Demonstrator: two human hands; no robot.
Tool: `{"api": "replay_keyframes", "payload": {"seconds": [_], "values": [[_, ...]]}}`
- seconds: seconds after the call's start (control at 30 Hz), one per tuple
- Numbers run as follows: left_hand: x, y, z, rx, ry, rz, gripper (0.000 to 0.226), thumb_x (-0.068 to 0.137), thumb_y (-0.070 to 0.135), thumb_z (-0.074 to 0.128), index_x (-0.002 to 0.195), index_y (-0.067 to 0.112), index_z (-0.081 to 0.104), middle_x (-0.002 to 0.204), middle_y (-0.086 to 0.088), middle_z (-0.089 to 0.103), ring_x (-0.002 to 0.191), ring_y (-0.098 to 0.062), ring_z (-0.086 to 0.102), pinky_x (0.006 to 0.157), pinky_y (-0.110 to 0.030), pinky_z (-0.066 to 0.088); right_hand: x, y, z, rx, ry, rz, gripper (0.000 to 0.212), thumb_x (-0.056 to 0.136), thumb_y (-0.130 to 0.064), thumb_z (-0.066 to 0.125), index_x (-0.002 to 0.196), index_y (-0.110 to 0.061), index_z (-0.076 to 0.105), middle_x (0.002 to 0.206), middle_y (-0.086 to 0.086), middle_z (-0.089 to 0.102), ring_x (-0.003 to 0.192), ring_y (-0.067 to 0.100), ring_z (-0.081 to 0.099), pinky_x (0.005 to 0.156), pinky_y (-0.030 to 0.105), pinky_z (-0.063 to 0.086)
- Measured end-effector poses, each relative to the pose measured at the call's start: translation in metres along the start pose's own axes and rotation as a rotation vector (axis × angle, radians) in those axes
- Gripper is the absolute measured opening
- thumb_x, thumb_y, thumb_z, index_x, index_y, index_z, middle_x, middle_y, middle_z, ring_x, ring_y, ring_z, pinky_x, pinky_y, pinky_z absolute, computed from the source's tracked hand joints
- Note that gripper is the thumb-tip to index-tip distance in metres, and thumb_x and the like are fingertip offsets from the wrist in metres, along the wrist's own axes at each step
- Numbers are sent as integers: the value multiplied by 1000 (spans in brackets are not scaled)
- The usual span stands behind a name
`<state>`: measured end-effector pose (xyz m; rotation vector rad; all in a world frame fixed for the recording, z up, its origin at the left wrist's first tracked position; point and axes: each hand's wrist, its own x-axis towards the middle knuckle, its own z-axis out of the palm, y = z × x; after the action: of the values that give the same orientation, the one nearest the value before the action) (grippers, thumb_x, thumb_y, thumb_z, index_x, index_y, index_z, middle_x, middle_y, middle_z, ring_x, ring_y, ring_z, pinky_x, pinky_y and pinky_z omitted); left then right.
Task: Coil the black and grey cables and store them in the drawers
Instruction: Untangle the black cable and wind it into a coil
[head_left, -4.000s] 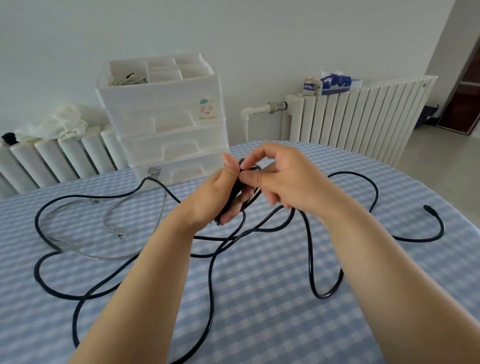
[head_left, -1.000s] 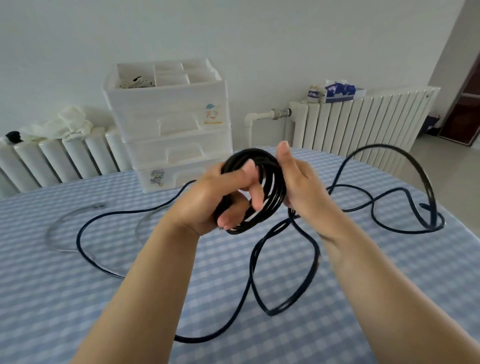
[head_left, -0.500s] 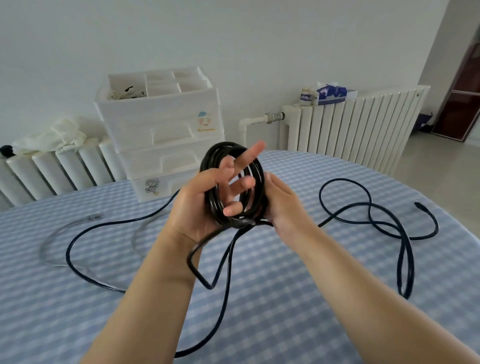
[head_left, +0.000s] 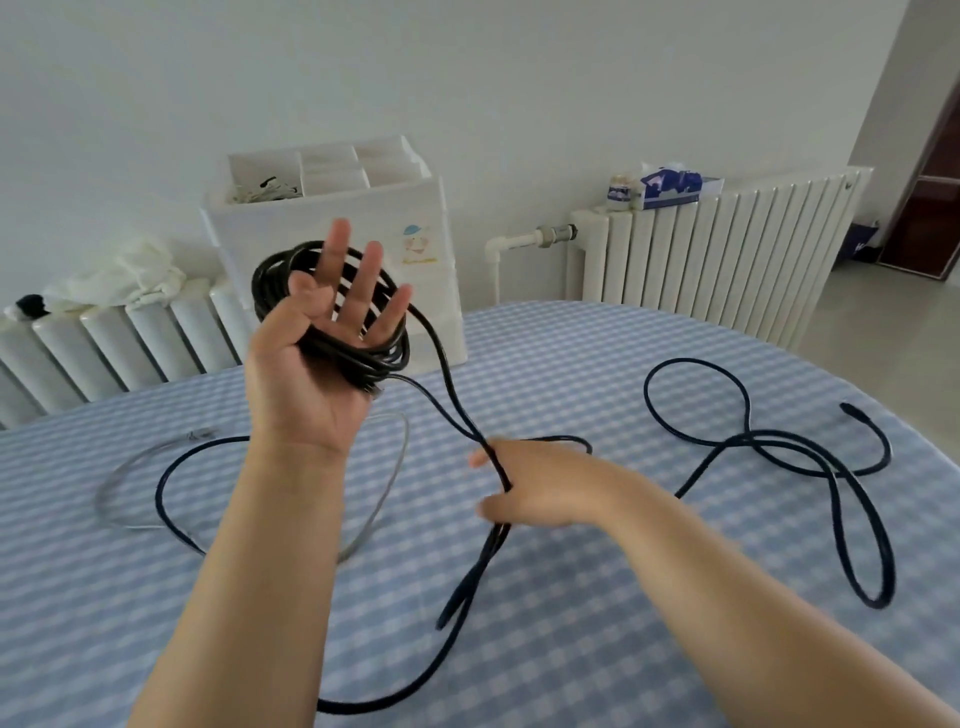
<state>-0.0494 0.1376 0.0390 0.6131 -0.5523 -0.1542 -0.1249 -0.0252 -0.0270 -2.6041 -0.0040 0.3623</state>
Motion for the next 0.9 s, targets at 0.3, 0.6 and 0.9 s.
{"api": "replay_keyframes", "payload": {"seconds": [0.3,0.6,0.9], "values": [[1,-8,-3,-50,69,-49,24,90,1,37,71,15,44,136,-8,58,120,-29,58,86,-50,53,4,-17,13,-34,381,-53,49,99,-10,33,144,-29,31,92,7,63,74,23,61,67,41,54],[0,-27,-9,384,-18,4,46,91,2,47,136,-4,39,146,8,46,132,-15,46,96,-49,49,-17,-38,4,-223,321,-168,27,103,-34,34,114,-20,55,71,2,58,63,19,56,58,34,47],[-6,-45,-11,700,-53,31,41,95,32,49,136,24,45,128,35,47,127,-10,51,101,-39,47,-20,-34,-5,-249,264,-189,28,99,-36,41,105,-18,62,81,0,63,76,20,61,72,38,52]]}}
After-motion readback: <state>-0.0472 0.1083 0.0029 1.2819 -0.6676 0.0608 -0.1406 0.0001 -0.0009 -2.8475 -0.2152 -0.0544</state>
